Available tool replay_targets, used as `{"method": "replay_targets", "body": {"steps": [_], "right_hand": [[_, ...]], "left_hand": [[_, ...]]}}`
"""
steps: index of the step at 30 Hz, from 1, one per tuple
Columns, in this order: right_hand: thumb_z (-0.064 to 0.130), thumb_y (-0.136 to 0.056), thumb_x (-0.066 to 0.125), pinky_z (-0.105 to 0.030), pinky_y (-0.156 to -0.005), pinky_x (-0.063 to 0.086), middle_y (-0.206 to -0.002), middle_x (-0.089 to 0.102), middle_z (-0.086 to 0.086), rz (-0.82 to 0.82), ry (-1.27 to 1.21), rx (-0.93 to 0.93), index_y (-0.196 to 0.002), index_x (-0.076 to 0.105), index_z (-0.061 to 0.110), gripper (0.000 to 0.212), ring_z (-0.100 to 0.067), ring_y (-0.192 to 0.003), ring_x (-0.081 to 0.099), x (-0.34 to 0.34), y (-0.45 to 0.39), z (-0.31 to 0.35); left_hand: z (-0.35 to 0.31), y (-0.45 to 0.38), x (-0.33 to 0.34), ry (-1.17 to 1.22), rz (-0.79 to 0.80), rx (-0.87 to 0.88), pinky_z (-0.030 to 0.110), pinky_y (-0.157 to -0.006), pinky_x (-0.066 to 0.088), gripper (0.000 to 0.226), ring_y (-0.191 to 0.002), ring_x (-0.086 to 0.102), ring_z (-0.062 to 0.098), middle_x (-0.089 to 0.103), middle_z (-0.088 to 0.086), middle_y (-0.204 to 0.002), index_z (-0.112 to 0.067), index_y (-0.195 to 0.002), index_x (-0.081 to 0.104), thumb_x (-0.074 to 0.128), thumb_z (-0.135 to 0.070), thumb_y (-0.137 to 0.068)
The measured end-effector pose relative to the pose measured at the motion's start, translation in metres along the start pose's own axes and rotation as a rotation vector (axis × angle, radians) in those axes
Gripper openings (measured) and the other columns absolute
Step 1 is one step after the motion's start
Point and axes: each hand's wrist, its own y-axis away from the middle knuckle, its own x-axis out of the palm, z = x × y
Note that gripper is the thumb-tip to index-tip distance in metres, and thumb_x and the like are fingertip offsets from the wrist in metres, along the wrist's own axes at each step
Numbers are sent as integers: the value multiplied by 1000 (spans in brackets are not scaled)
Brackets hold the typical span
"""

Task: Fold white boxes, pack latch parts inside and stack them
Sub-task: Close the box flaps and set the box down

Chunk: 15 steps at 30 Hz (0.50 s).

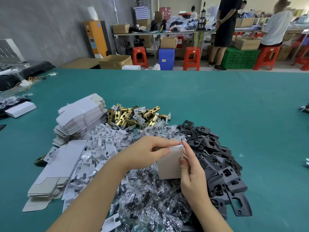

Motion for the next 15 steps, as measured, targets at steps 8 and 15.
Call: {"method": "replay_targets", "body": {"steps": [8, 15], "right_hand": [[32, -102, 41, -51, -102, 54, -152, 50, 12, 18, -18, -5, -144, 31, 69, 57, -10, -137, 52, 1, 0, 0], [27, -103, 42, -51, -104, 53, -151, 50, 15, 6, -9, -19, -144, 32, 68, 59, -10, -136, 52, 1, 0, 1]], "left_hand": [[-3, 3, -7, 85, 57, -68, 21, -95, 43, 56, -117, 53, -17, 57, -42, -129, -63, -126, 60, 42, -17, -100], [1, 3, -11, 77, 95, -81, 36, -106, 50, 55, -124, 58, 1, 58, -40, -131, -61, -130, 59, 45, -14, -104]]}}
